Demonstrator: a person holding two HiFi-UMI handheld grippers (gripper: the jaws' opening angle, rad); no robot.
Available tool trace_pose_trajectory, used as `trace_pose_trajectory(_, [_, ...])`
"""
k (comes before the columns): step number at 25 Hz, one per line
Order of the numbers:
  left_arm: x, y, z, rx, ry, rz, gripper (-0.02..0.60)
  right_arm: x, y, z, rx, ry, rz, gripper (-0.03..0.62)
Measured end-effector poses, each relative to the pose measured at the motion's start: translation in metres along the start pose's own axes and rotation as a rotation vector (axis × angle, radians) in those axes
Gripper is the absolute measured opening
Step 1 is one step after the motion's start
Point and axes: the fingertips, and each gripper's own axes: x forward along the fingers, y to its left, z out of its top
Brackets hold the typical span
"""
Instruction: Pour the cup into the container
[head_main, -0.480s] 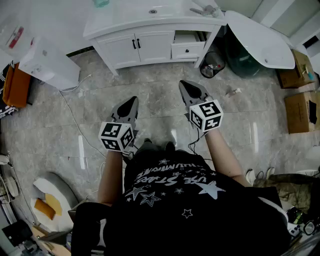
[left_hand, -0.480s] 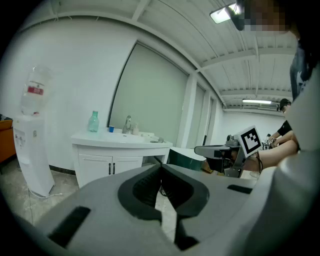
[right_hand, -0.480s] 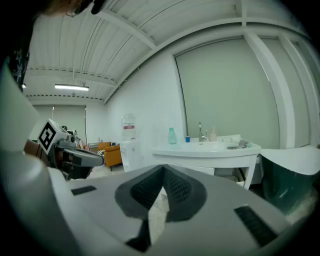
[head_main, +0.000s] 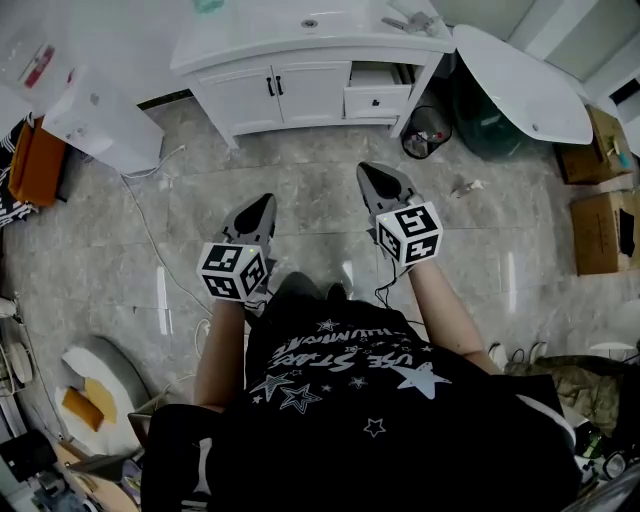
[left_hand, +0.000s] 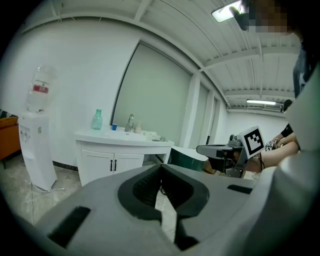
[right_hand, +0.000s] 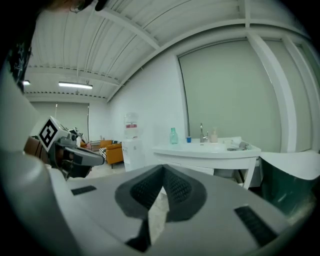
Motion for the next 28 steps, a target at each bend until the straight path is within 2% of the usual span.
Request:
trace_pose_trajectory(8, [-0.007, 0.005, 0.003, -0.018, -0.022, 0.028, 0.011, 0.009, -0.001, -0.004, 0.015, -0.004, 0.012, 0.008])
trace_pose_trajectory(10, [-0.005, 0.009, 0.002, -0.022, -0.023, 0.025, 0.011, 0.018, 0.002, -0.003, 0.000, 0.000, 0.038, 0.120])
trace_pose_trajectory(12, [0.000, 0.015, 0.002, -0.024, -0.022, 0.019, 0.009, 0.029, 0.003, -0.001, -0.011, -0.007, 0.050, 0.182])
trace_pose_trajectory(14, [0.006, 0.023, 0.002, -0.034, -0.020, 0.013, 0.011, 0.041, 0.002, 0.002, -0.021, -0.017, 0.052, 0.280])
trace_pose_trajectory(17, [0.019, 0.041, 0.005, -0.050, -0.023, 0.000, 0.011, 0.062, -0.003, 0.000, -0.011, 0.002, 0.049, 0.372])
trace_pose_trajectory(20, [0.037, 0.068, 0.012, -0.061, -0.024, -0.007, 0.011, 0.095, -0.011, -0.006, 0.007, 0.037, 0.047, 0.423])
trace_pose_trajectory(28, [0.105, 0.166, 0.043, -0.069, 0.002, -0.019, 0.011, 0.209, -0.038, 0.001, 0.041, 0.095, 0.032, 0.454])
